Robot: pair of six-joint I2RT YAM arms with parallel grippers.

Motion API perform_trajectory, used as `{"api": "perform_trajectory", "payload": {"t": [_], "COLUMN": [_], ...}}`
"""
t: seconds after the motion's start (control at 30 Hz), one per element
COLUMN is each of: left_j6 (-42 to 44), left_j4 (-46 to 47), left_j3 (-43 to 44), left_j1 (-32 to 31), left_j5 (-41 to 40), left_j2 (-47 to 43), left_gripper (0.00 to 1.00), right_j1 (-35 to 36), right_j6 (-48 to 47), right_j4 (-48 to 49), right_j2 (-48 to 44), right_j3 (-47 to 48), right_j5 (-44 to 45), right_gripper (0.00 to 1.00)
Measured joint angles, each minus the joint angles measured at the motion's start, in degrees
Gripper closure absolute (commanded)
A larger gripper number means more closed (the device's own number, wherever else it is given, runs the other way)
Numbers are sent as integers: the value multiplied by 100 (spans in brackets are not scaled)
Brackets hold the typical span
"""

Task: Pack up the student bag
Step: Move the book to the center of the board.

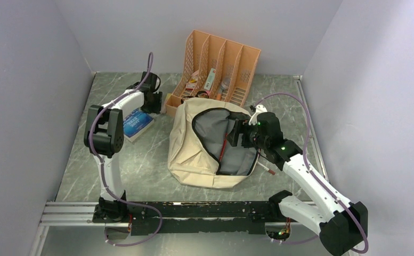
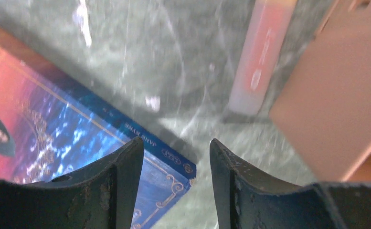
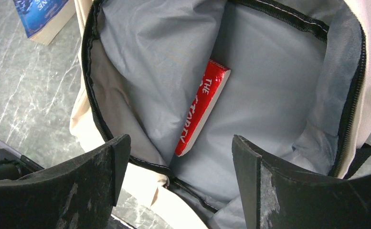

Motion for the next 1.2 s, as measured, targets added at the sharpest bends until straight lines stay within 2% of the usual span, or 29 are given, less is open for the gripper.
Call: {"api": "perform_trajectory", "payload": {"t": [0.4, 0.57, 0.67, 0.77, 1.0, 1.2], "left_j6": [-372, -533, -636, -730, -861, -841], "left_j4": [-243, -81, 153, 308, 763, 811], "left_j3": [-1718, -2022, -1902, -1405, -332, 439], "left_j1": [107, 671, 988, 1119, 1460, 1749], "left_j5": [46, 304, 284, 168, 52, -13], "left_j2": [-1790, -2706, -2988, -2715, -1303, -173], "left_gripper": [40, 36, 34, 33, 24, 21], "right_j1": [0, 0, 0, 0, 0, 0], "right_j6": [-2, -2, -4, -2, -20, -68], "right_j4": [66, 85, 87, 87, 79, 22], "right_j2": [160, 173, 197, 236, 216, 111], "right_j3": [-2, 0, 0, 0, 0, 0], "right_j5": [-83, -101, -114, -144, -155, -116], "right_gripper": [19, 19, 19, 19, 19, 19]}}
